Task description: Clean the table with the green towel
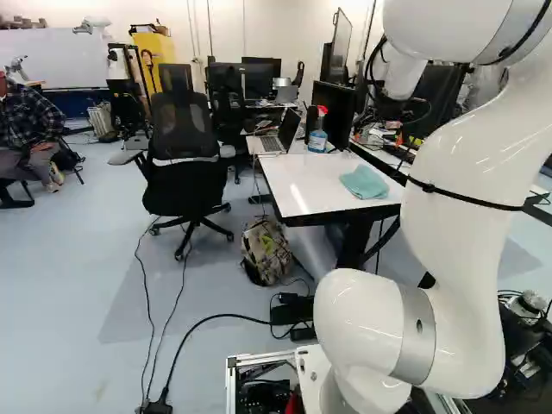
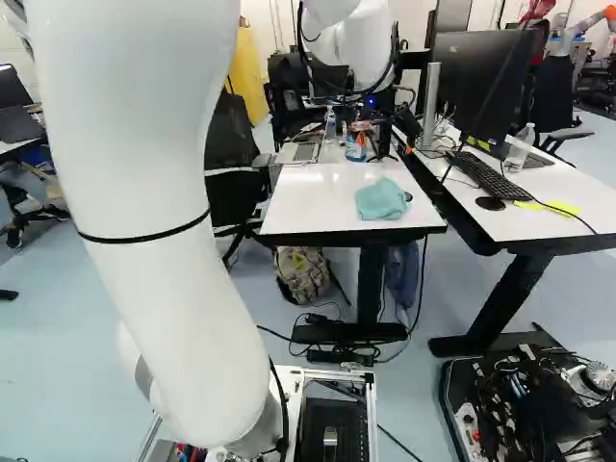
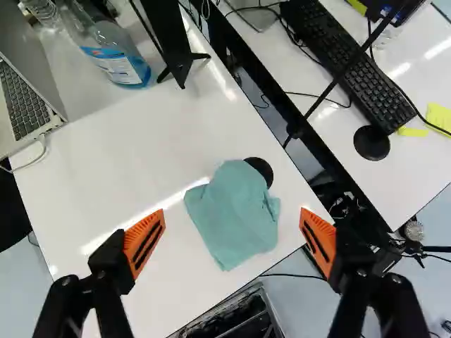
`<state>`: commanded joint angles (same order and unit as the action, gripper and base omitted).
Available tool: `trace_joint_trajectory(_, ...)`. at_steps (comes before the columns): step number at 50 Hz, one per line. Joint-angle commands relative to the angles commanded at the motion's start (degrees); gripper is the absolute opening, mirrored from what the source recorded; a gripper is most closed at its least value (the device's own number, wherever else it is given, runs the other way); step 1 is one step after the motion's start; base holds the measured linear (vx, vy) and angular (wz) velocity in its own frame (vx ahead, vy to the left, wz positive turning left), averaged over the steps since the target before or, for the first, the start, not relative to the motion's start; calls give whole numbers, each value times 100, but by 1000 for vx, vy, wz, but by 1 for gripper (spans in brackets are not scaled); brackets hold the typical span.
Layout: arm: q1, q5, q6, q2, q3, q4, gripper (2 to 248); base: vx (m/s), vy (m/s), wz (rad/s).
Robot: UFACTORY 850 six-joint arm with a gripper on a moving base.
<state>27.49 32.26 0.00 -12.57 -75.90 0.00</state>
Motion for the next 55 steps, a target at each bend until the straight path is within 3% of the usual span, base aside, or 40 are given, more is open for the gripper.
trace_joint_trajectory(30, -20, -61, 0, 21, 53, 0, 247, 0, 0, 0)
trace_joint_trajectory(55, -161, -481, 0, 167, 415, 0, 247, 0, 0, 0)
